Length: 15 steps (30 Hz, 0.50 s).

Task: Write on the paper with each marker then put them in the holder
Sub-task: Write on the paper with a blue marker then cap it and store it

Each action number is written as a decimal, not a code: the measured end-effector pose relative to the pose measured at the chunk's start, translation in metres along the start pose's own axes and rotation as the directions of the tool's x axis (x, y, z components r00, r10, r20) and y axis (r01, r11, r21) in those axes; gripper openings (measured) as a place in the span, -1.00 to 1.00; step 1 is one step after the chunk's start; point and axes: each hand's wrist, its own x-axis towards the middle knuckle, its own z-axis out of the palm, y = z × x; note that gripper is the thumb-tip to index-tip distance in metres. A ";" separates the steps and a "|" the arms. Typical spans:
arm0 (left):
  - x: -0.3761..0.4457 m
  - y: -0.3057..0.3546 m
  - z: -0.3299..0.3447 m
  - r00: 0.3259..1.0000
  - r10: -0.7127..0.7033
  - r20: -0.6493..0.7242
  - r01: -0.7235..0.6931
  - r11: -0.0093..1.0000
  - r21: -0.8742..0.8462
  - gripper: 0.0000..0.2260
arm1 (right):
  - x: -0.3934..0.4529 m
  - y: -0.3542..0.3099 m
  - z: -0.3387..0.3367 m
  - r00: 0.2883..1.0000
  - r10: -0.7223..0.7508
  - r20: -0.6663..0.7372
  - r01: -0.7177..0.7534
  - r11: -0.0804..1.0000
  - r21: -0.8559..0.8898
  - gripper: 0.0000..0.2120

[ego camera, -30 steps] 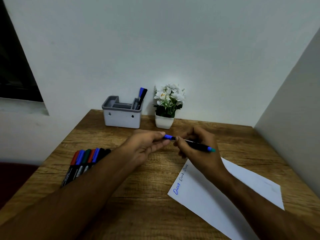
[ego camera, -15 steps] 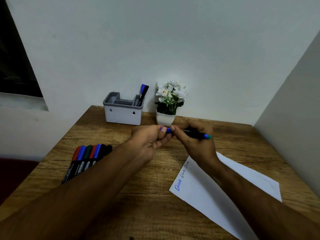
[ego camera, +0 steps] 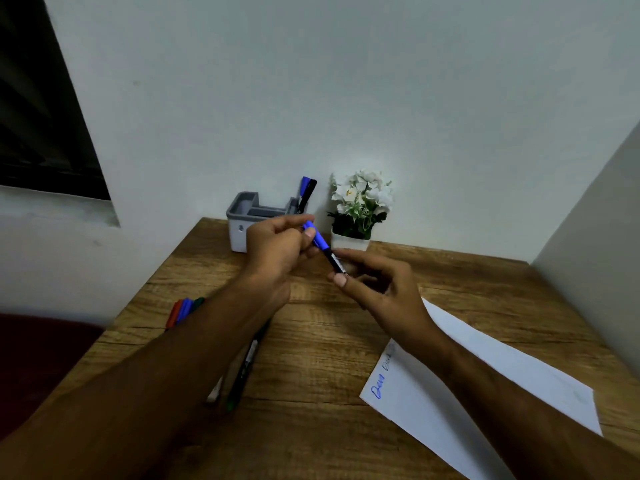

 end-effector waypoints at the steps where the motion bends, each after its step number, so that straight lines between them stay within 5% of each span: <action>1: 0.001 0.003 0.000 0.999 0.042 0.005 -0.042 0.999 0.009 -0.79 | 0.006 -0.001 0.003 1.000 0.001 -0.016 -0.001 0.999 -0.032 -0.66; 6: 0.014 0.010 -0.005 0.972 0.223 0.068 -0.232 0.957 0.176 -0.79 | 0.045 -0.001 0.019 0.989 0.102 -0.108 -0.108 0.993 -0.050 -0.72; 10: 0.030 0.007 -0.013 0.911 0.378 0.162 -0.408 0.778 0.477 -0.86 | 0.082 0.000 0.030 0.976 0.081 -0.204 -0.109 0.986 -0.128 -0.76; 15: 0.054 0.022 -0.009 0.860 0.472 0.194 -0.493 0.671 0.554 -0.84 | 0.124 -0.003 0.046 0.960 0.004 -0.282 -0.065 0.976 -0.207 -0.82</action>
